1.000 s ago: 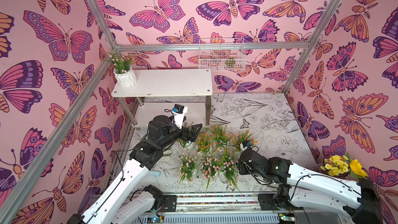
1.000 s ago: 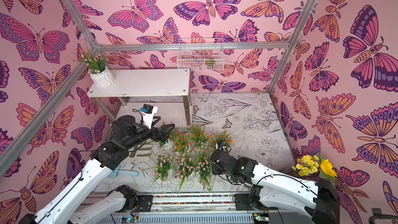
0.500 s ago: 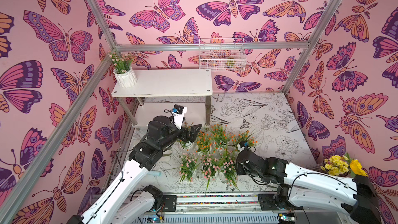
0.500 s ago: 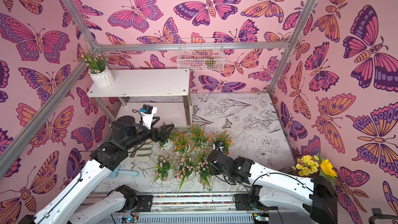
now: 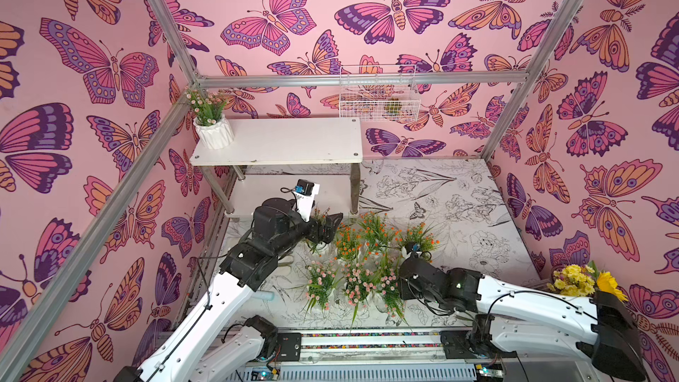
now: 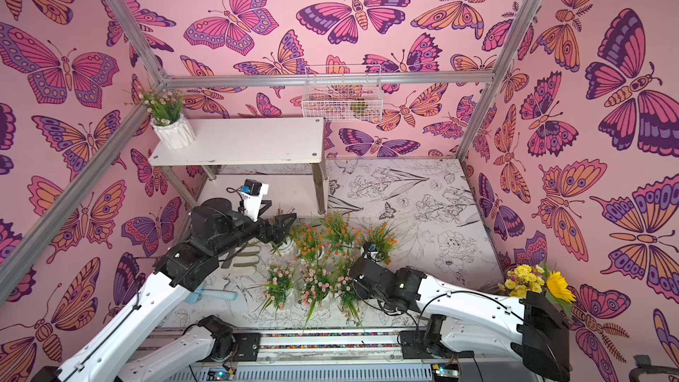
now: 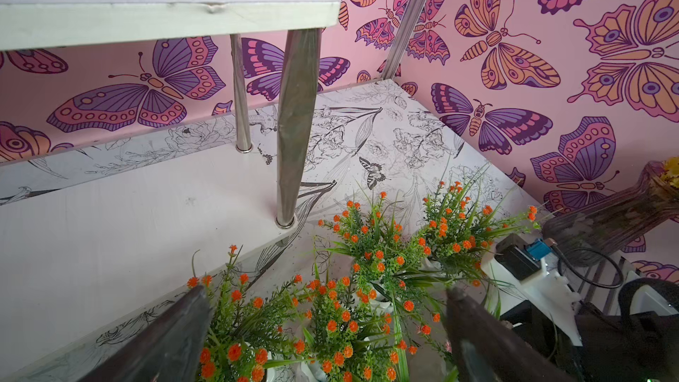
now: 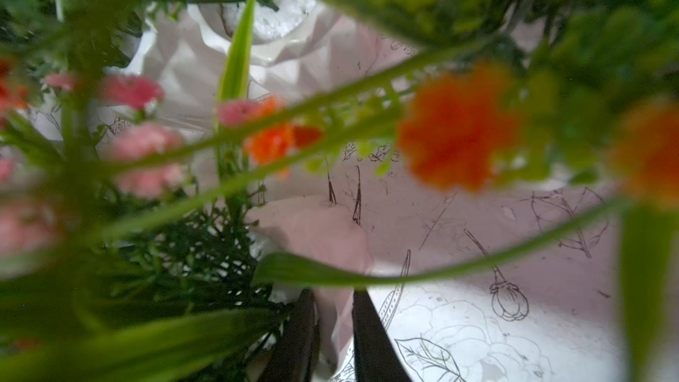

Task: Place the baby's breath potted plants on the rack by color
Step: Pick up the baby's breath potted plant from the center of the board.

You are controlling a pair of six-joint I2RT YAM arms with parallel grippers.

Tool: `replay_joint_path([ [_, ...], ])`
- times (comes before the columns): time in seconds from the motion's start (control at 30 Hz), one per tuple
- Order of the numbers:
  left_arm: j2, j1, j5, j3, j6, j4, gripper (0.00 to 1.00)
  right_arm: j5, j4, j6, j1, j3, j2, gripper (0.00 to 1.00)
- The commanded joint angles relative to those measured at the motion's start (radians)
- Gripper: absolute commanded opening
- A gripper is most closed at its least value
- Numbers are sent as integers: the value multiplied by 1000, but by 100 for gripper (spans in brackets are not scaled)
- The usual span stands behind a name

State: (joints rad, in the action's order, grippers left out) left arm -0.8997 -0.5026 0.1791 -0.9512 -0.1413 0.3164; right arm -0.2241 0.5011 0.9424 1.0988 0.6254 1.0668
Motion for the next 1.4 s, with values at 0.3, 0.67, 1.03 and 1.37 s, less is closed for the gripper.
replay_joint_path([
  [0.3, 4, -4, -23, -14, 19, 15, 100, -55, 52, 40, 27, 27, 67, 16],
  [0.67, 5, -4, -21, -15, 16, 15, 100, -66, 93, 31, 30, 48, 75, 8],
  [1.03, 3, -4, -1, -21, 9, 16, 100, -97, 237, -31, 28, 149, -23, 2],
  [1.37, 1, -5, 23, -15, 8, 8, 100, -22, 368, -154, -90, 283, -172, 1],
])
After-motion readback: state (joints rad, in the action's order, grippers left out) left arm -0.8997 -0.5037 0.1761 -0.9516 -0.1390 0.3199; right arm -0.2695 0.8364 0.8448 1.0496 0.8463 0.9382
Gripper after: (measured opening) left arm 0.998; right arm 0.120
